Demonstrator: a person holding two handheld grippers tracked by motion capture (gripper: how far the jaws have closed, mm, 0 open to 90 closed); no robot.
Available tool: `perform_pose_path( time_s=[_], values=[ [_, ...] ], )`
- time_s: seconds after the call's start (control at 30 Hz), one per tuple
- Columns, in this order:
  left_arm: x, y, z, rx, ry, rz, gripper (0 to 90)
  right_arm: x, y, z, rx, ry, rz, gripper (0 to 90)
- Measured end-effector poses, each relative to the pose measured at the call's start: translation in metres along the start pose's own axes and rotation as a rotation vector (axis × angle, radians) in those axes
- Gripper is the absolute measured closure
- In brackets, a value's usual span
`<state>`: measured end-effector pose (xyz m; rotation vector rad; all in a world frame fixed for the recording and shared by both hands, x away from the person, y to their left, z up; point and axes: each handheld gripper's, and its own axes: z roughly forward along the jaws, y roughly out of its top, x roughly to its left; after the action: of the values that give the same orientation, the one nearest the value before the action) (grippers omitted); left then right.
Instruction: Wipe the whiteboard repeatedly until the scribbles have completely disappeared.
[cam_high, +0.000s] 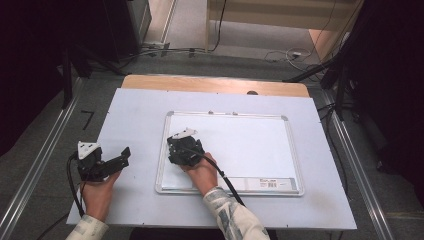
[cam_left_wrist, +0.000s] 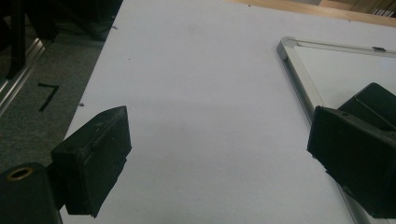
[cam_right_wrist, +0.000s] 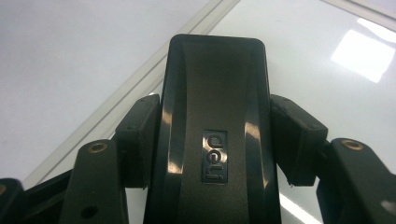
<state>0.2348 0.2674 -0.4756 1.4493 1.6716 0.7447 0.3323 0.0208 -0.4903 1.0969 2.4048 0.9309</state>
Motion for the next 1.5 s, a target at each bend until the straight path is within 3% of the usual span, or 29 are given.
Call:
perform_pose_path(
  time_s=[0.23, 0.5, 0.6, 0.67, 0.73, 0.93, 1.0, 1.23, 1.5],
  values=[
    [0.002, -0.001, -0.001, -0.002, 0.006, -0.007, 6.5, -0.026, 0.002, 0.002, 0.002, -0.035, 0.03, 37.1],
    [0.001, -0.001, -0.001, 0.001, 0.009, -0.003, 6.5, -0.072, -0.01, -0.009, 0.002, -0.099, 0.104, 37.1],
    [0.0, -0.001, 0.0, 0.003, 0.011, 0.0, 6.5, -0.081, -0.013, -0.012, 0.002, -0.112, 0.137, 37.1],
    [-0.001, 0.0, 0.001, 0.003, 0.006, 0.002, 6.5, -0.075, -0.012, -0.011, 0.005, -0.133, 0.129, 37.2],
    [-0.002, 0.0, 0.002, 0.006, 0.007, 0.006, 6.5, -0.063, -0.012, -0.011, 0.002, -0.103, 0.107, 37.2],
    [-0.005, 0.001, 0.005, 0.01, 0.005, 0.013, 6.5, -0.009, -0.006, -0.005, -0.001, -0.01, -0.003, 37.2],
    [-0.004, 0.001, 0.005, 0.01, 0.003, 0.012, 6.5, -0.001, -0.002, -0.001, -0.003, 0.0, -0.025, 37.2],
    [0.0, 0.0, 0.004, 0.008, 0.001, -0.001, 6.5, -0.009, 0.013, 0.012, 0.002, 0.012, -0.01, 37.0],
    [0.001, 0.0, 0.003, 0.008, 0.006, -0.001, 6.5, -0.03, 0.022, 0.02, 0.0, -0.007, 0.013, 37.0]
  ],
)
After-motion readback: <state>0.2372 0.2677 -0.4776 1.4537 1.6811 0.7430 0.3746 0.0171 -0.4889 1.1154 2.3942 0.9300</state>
